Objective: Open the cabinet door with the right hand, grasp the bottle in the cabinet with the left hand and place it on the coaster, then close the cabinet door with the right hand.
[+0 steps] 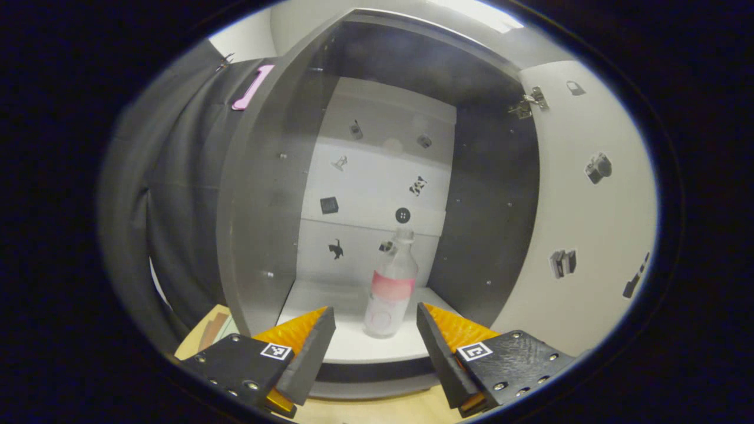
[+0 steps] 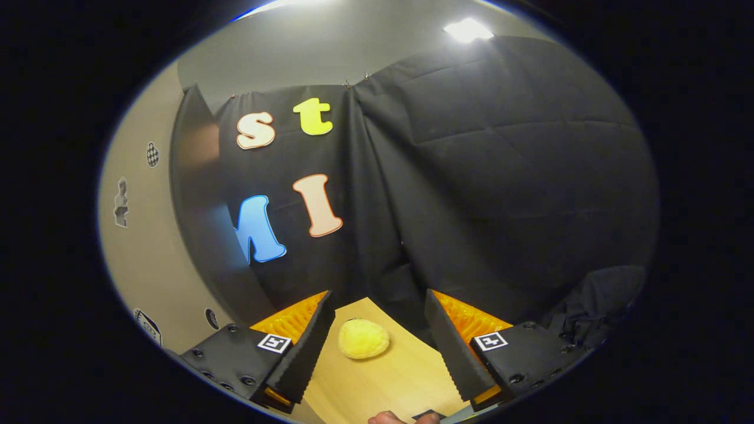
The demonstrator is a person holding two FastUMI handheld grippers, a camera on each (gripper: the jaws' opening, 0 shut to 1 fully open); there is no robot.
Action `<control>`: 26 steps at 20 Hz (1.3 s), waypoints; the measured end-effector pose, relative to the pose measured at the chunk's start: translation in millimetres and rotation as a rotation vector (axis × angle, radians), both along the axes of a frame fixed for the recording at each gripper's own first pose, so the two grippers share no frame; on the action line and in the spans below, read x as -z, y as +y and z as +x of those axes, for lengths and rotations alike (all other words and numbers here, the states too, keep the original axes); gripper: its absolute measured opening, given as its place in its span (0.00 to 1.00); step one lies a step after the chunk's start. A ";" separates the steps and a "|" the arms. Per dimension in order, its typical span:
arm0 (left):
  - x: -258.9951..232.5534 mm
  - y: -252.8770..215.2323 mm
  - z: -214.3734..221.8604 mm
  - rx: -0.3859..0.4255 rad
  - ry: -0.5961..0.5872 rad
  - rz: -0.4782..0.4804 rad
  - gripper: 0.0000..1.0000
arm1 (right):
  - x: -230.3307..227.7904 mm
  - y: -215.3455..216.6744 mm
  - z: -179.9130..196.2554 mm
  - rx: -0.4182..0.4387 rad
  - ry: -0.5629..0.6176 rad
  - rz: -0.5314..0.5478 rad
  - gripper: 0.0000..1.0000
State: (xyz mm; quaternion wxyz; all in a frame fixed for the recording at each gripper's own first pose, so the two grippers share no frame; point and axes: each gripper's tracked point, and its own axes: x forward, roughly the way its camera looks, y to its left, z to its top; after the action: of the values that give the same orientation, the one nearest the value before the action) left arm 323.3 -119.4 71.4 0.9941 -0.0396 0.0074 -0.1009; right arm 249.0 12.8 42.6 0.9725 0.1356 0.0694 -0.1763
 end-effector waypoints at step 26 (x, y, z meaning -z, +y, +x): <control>25.0 -59.1 117.8 0.105 -0.009 0.088 0.79 | 19.3 -57.5 2.8 0.189 0.095 -0.083 0.93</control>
State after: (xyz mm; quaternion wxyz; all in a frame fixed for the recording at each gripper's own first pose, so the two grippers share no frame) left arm 441.1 -178.5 46.4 0.9883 0.0050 0.0092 -0.1525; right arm 251.8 -44.6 23.4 0.9520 0.0926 0.0948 -0.2759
